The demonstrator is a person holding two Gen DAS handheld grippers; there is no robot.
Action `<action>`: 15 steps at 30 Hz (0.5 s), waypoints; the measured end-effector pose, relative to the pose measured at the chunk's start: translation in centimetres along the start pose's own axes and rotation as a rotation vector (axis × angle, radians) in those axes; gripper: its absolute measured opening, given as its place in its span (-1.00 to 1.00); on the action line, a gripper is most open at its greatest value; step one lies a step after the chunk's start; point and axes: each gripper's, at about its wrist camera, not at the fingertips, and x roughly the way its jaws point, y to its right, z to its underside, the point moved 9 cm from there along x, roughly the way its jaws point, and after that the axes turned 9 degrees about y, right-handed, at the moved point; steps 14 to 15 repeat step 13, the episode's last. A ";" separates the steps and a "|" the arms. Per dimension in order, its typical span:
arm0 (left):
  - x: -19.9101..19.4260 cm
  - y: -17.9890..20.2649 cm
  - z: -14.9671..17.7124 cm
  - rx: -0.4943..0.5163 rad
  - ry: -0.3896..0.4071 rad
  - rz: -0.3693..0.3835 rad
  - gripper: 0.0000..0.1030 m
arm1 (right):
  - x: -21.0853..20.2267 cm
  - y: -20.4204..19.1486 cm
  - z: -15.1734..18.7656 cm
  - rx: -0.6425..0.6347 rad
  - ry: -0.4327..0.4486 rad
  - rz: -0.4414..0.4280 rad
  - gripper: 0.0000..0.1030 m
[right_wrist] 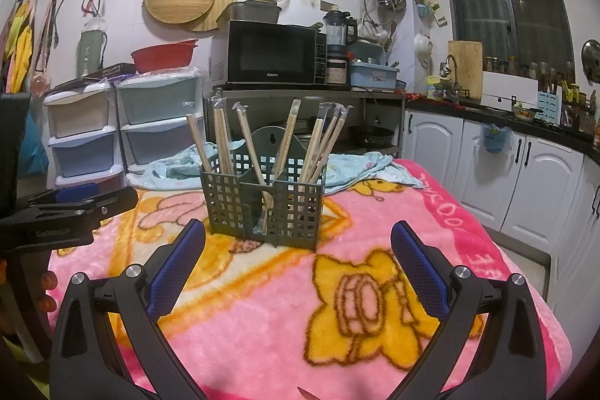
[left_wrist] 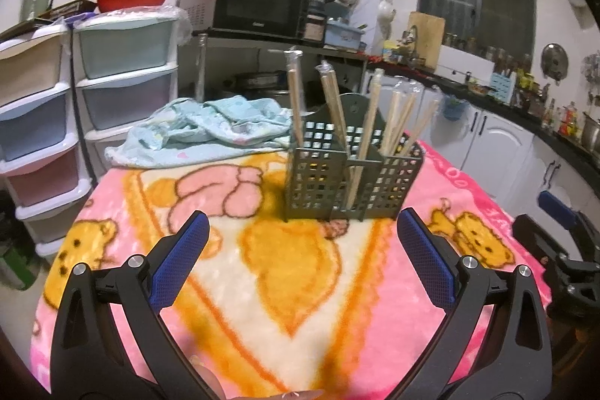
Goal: Organize utensils
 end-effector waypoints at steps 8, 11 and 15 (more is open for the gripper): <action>1.6 -2.4 -0.3 -0.026 -0.042 -0.039 0.79 | 0.9 2.4 -0.3 0.020 -0.012 0.056 0.87; 4.5 -6.7 -0.4 -0.024 -0.123 -0.146 0.79 | 3.5 7.0 0.6 0.068 -0.111 0.128 0.87; 7.0 -10.9 -0.4 -0.021 -0.165 -0.251 0.79 | 5.7 10.7 2.3 0.097 -0.224 0.199 0.87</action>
